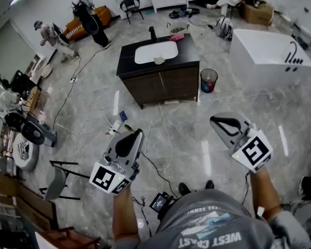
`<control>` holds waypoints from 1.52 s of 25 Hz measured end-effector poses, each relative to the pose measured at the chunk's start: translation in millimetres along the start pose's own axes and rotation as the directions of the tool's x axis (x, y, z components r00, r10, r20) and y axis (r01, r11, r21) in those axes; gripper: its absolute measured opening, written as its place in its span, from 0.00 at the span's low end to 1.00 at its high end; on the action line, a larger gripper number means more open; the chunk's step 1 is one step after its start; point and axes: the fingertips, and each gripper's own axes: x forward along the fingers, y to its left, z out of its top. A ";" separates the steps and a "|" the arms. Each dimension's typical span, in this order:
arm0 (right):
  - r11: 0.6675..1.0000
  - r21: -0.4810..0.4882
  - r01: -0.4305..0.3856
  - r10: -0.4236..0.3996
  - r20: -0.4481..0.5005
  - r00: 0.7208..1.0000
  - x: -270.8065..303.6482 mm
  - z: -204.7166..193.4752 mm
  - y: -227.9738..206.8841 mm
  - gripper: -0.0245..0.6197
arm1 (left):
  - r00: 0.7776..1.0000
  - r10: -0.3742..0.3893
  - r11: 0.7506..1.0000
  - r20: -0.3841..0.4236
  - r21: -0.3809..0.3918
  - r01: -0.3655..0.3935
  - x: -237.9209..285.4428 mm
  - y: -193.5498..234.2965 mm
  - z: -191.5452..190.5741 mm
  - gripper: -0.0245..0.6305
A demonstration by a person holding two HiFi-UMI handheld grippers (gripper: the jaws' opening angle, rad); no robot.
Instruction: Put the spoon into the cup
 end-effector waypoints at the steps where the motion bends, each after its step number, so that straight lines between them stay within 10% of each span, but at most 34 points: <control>1: 1.000 0.000 0.003 -0.003 0.003 1.000 3.2 1.5 1.5 0.09 | 1.000 -0.001 1.000 0.001 -0.001 0.001 -1.8 2.9 -0.8 0.04; 17: 0.999 -0.001 0.044 -0.044 0.001 0.999 37.8 14.6 10.9 0.09 | 0.998 -0.045 0.998 0.036 -0.031 0.046 -12.8 40.2 -13.3 0.04; 38: 0.998 0.044 -0.050 0.049 0.038 0.998 97.4 -26.9 -121.1 0.09 | 0.999 0.024 0.998 -0.036 -0.058 -0.026 111.4 87.8 -39.5 0.04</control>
